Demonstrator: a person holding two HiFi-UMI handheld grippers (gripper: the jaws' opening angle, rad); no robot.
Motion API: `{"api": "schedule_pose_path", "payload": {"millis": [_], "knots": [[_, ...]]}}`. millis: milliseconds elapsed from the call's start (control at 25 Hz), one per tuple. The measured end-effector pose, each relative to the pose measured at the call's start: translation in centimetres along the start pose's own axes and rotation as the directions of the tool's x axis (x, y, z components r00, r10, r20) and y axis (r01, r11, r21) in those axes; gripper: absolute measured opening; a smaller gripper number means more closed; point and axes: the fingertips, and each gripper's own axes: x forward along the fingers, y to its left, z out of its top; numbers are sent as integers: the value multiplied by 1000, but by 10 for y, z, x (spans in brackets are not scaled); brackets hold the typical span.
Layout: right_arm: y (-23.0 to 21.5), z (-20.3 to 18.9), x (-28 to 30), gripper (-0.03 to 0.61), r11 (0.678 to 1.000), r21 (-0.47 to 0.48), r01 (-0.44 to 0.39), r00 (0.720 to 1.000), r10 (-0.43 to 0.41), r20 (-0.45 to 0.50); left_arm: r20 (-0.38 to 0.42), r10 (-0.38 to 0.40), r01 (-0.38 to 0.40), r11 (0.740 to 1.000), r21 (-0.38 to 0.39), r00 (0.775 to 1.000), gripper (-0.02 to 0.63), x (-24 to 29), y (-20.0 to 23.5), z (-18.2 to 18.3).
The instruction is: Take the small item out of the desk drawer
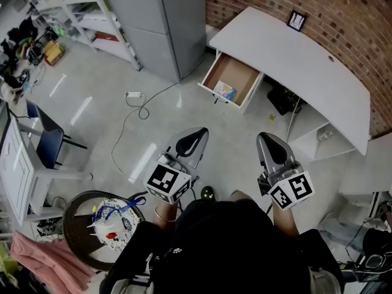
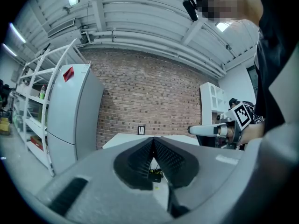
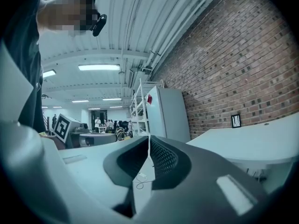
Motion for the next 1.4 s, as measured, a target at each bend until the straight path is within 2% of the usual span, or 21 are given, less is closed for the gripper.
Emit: {"api": "schedule_pose_path", "payload": {"millis": [560,1040,1400], "knots": [[-21,-1,17,12,1000,17,20,1000,-20,6,8,-19,19,1000,-8,1000,-2,19,18,-2],[-65,2,86,11,997,38,-62,998,62,9,-6,82,-82,996,23,997,-2,52,79,9],[-112,-7,132,11,995,70,-68,998,68,-4,-33,98,-97,995,23,995,-2,99,121,6]]}}
